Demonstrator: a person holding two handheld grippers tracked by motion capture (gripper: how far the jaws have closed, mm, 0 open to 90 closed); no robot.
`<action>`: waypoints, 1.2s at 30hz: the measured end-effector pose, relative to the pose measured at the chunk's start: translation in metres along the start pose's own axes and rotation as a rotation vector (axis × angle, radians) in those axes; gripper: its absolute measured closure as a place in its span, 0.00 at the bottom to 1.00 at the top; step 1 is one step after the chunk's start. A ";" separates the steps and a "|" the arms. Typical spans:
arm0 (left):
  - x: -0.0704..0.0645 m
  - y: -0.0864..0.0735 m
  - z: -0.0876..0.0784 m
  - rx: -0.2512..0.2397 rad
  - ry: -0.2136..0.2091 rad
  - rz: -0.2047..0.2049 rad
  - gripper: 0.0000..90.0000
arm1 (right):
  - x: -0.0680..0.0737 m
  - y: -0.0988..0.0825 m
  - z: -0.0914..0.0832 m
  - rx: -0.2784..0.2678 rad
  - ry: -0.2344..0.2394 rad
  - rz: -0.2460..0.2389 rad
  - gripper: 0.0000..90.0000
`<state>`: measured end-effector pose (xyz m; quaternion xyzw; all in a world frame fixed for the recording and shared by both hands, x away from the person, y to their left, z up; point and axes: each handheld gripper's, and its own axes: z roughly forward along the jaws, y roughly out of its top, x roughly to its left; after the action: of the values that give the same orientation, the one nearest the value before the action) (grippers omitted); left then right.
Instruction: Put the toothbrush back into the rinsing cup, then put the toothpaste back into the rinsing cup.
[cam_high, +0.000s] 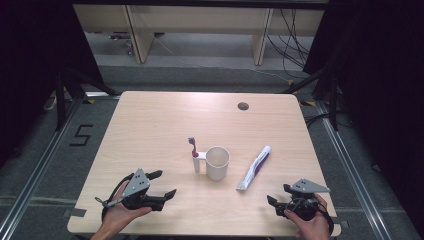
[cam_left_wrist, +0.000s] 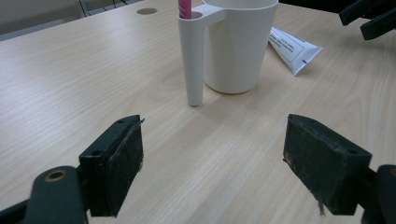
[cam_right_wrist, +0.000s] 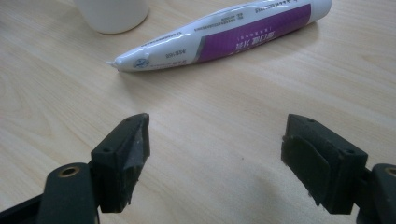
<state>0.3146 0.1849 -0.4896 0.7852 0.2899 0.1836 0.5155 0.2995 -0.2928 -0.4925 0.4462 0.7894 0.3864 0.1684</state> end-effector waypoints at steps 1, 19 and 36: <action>0.000 0.000 -0.001 0.011 0.005 0.003 0.22 | 0.000 0.000 0.000 0.001 0.001 0.003 0.27; -0.008 -0.013 -0.008 0.058 0.019 -0.028 0.20 | -0.003 -0.003 -0.003 -0.014 -0.005 0.014 0.27; -0.010 -0.014 -0.011 0.074 0.025 -0.038 0.18 | -0.001 -0.003 -0.003 -0.008 0.000 -0.010 0.34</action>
<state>0.2967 0.1906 -0.4974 0.7957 0.3178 0.1725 0.4859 0.2965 -0.2963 -0.4927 0.4415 0.7901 0.3889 0.1722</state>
